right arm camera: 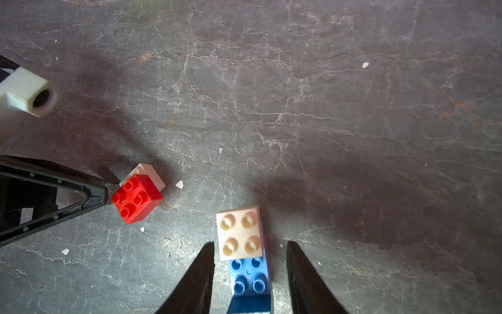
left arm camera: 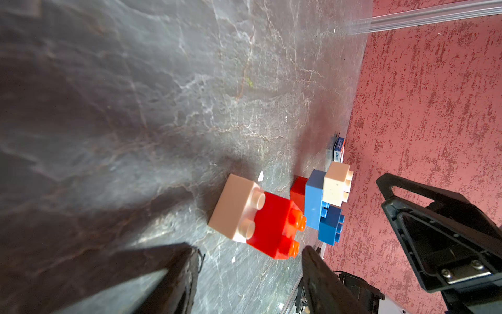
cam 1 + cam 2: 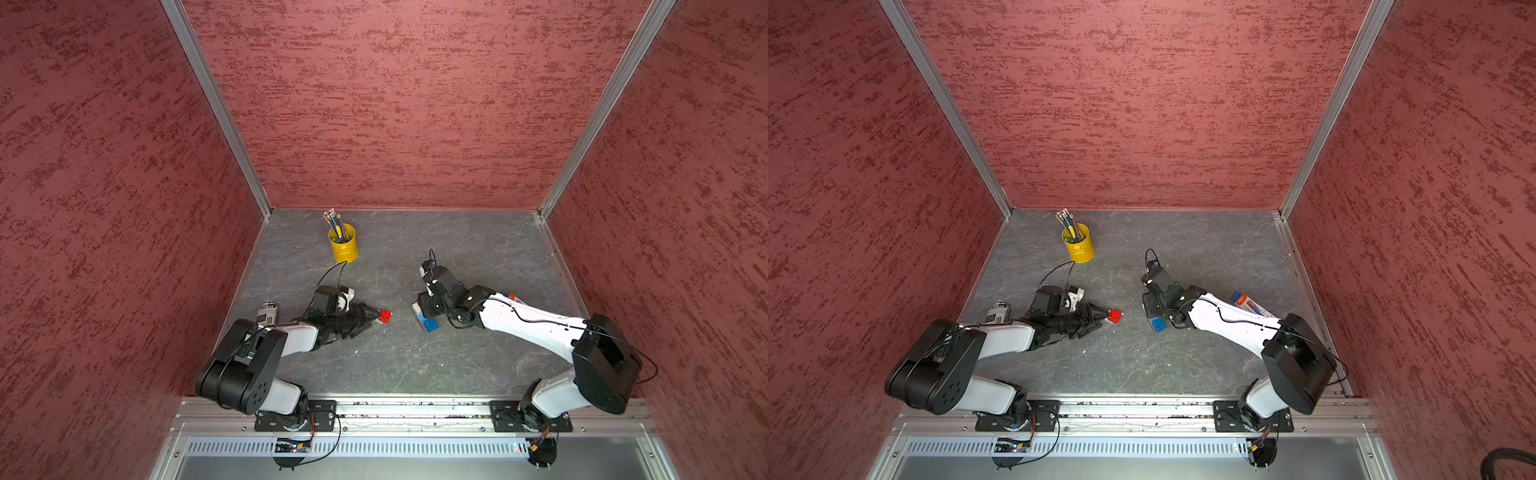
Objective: Assemble the letter y with lego
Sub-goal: Pick up the lego brick from the center of the board.
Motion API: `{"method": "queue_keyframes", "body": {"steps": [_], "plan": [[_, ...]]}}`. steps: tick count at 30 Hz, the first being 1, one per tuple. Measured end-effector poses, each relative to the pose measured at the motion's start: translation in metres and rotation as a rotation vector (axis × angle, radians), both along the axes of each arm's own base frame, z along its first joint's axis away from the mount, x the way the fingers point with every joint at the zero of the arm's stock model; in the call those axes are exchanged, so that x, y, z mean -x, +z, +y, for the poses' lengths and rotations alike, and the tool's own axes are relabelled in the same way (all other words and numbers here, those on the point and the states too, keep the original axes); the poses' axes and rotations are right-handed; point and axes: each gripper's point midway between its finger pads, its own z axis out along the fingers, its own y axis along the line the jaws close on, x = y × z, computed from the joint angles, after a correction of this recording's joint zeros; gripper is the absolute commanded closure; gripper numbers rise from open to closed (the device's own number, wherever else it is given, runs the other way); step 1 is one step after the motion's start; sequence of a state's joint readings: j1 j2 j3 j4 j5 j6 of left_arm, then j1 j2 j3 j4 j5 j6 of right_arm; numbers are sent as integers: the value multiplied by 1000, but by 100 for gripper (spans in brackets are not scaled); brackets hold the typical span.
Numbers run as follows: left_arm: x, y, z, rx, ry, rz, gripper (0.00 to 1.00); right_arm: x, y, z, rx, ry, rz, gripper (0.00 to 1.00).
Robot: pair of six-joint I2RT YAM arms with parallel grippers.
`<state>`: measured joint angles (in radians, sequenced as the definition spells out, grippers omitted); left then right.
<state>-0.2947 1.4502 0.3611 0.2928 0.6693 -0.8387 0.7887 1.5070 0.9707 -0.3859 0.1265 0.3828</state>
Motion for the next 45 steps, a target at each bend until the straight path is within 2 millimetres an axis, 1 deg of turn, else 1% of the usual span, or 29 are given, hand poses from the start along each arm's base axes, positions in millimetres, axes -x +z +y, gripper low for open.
{"method": "queue_keyframes", "body": {"steps": [5,12,24,29,37,41,45], "plan": [[-1,-1,-1,-17,-5,1,39,0,-1,-1,2,-4,2,55],[-2,-3,-2,-37,-13,2,45,0,-1,-1,2,-5,2,55],[-3,-4,-3,-59,-30,-4,48,0,-2,-3,12,-8,3,55],[-3,-4,-4,-58,-37,-5,49,3,-5,-5,21,-2,20,51],[-3,-4,-5,-60,-40,-7,49,16,-11,-4,28,56,78,44],[-3,-5,-5,-61,-42,-9,49,21,-21,-3,40,80,112,44],[-3,-5,-5,-62,-42,-9,49,26,-43,-4,84,91,167,45]]}}
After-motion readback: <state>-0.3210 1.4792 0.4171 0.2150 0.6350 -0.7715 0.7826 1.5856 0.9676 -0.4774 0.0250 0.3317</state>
